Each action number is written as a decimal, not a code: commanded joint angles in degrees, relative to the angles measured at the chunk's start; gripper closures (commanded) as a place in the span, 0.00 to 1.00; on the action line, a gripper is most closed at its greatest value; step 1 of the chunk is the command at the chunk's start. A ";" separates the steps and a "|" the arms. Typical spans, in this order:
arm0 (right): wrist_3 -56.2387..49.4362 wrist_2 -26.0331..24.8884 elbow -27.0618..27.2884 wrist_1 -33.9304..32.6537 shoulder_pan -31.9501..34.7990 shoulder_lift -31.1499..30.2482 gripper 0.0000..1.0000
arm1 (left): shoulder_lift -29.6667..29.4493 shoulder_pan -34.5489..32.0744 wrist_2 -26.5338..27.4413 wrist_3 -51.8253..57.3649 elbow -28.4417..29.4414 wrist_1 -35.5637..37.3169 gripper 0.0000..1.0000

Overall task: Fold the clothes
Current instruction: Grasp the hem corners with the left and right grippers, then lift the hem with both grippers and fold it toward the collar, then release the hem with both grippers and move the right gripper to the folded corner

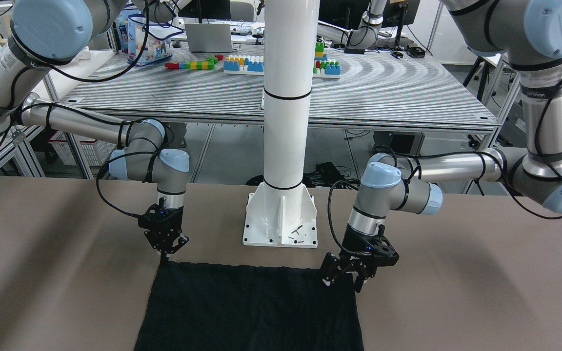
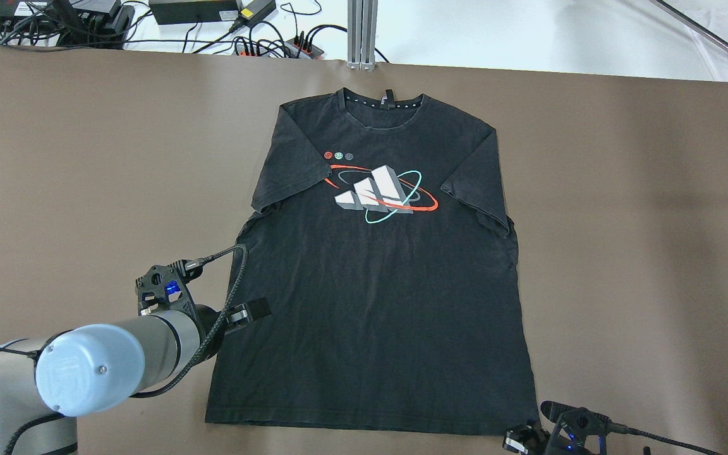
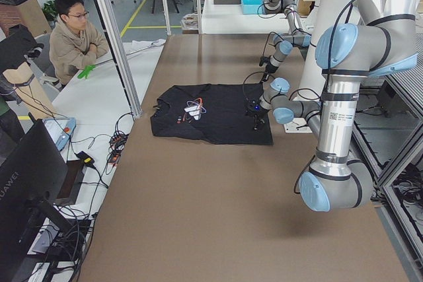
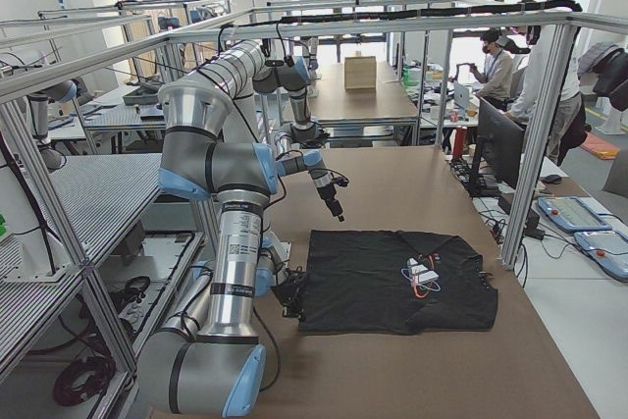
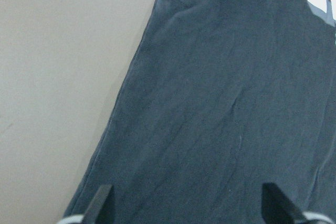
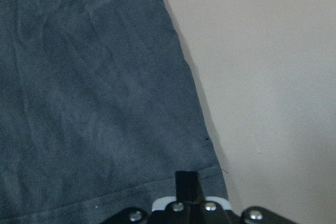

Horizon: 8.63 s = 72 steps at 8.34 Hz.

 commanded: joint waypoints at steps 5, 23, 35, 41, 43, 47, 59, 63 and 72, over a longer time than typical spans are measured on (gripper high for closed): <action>-0.01 0.03 -1.47 0.04 0.23 -0.69 0.50 | 0.99 5.55 5.72 -2.77 -1.29 -0.02 0.01; 0.25 1.44 0.98 0.12 0.32 -0.60 1.00 | 9.69 17.68 14.42 -11.82 0.72 -0.02 0.53; -0.88 9.46 8.60 -0.23 4.85 0.88 1.00 | 11.62 15.76 11.61 -11.20 -10.93 0.15 1.00; -24.75 45.27 -7.49 -4.44 43.96 20.63 1.00 | -8.72 -22.69 -23.60 8.89 -2.93 13.95 1.00; -30.83 45.38 -16.02 -4.45 50.38 26.44 1.00 | -14.62 -29.40 -24.78 13.38 8.05 13.25 1.00; -41.04 45.47 -32.28 -4.10 58.76 36.54 1.00 | -23.77 -36.27 -28.47 14.64 30.20 1.16 1.00; -37.47 39.94 -56.06 12.69 58.07 45.45 0.94 | -40.41 -37.69 -27.59 15.25 66.91 -19.89 1.00; -35.43 39.58 -56.23 13.39 57.80 46.24 0.68 | -40.41 -37.69 -27.51 15.34 67.00 -19.89 1.00; -24.22 39.76 -34.27 15.84 46.56 27.81 0.25 | -40.23 -37.25 -26.80 14.72 66.38 -20.24 0.06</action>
